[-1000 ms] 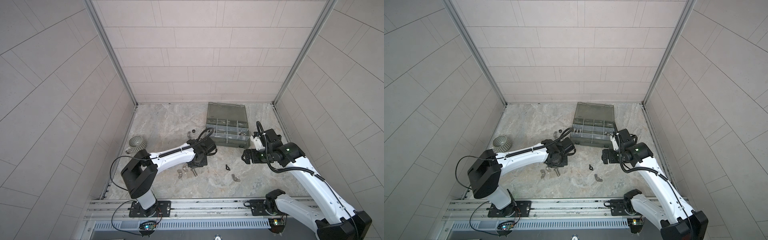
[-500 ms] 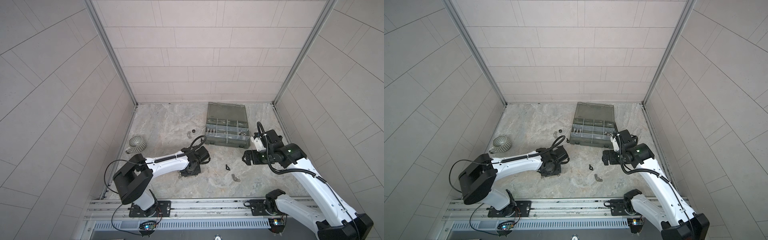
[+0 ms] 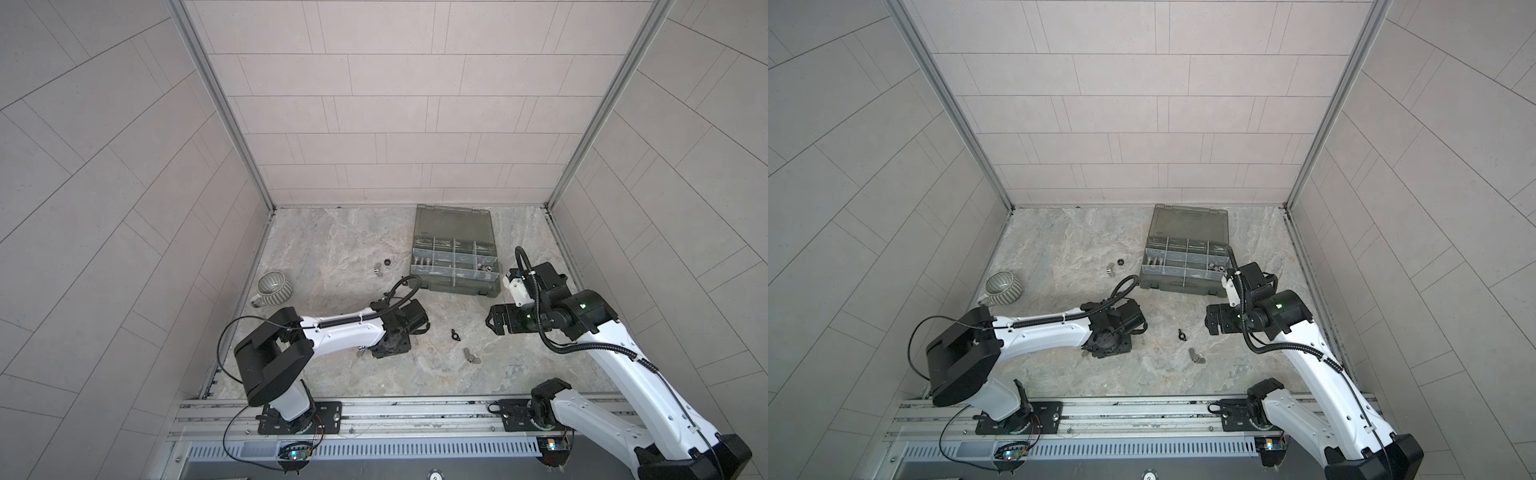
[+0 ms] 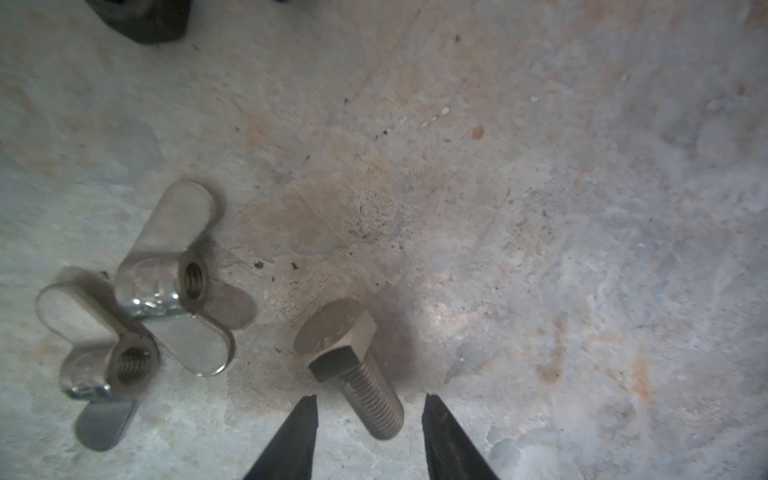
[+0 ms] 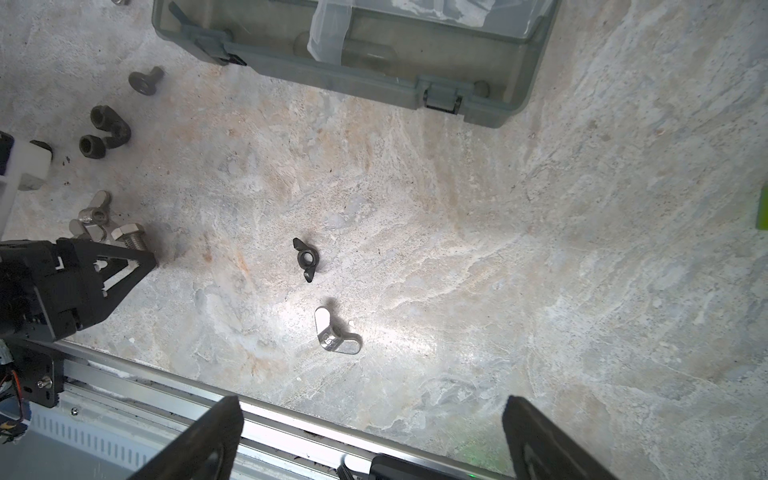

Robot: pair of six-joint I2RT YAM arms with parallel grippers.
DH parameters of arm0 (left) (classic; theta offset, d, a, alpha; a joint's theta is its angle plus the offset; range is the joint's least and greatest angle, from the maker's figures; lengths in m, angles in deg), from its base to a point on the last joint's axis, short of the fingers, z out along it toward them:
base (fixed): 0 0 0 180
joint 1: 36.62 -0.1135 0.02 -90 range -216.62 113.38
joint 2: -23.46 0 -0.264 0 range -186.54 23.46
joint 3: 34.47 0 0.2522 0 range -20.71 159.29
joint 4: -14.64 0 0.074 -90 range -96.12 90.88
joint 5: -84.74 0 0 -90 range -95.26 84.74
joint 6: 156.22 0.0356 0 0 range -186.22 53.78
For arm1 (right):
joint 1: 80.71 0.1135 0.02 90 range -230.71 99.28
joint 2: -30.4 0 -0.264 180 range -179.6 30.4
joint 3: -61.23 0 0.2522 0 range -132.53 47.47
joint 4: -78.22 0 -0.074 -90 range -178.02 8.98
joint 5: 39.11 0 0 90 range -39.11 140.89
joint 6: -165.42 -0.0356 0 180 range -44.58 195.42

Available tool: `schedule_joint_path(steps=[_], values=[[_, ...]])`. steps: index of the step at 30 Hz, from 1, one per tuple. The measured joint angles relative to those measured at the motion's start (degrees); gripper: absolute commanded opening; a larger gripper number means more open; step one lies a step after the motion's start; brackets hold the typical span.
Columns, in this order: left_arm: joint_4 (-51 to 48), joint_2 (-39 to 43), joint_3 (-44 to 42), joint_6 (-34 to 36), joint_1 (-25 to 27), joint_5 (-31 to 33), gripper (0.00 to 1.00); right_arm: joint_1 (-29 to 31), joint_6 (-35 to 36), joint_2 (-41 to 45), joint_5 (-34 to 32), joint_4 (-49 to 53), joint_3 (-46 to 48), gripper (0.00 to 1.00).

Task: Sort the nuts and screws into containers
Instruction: 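Close the left gripper on the silver hex bolt, then carry the bolt over the box with the left gripper while the right arm follows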

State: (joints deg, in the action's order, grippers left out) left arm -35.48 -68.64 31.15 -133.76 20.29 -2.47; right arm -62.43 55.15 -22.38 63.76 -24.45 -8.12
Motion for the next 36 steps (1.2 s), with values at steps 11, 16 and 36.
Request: schedule_joint_path(steps=[11,16,36], values=[[3.1,-2.1,-0.3,-0.2,-1.8,-0.5,0.42,0.0,0.2,-0.1,0.0,0.0,0.0,0.99],[4.0,-1.7,-1.1,-0.5,-2.6,-0.7,0.17,0.0,0.2,-0.2,0.0,0.0,0.0,0.99],[-7.3,-4.7,14.0,8.7,-4.0,-2.0,0.04,-1.4,0.2,-0.1,0.2,-0.3,0.0,0.99]])
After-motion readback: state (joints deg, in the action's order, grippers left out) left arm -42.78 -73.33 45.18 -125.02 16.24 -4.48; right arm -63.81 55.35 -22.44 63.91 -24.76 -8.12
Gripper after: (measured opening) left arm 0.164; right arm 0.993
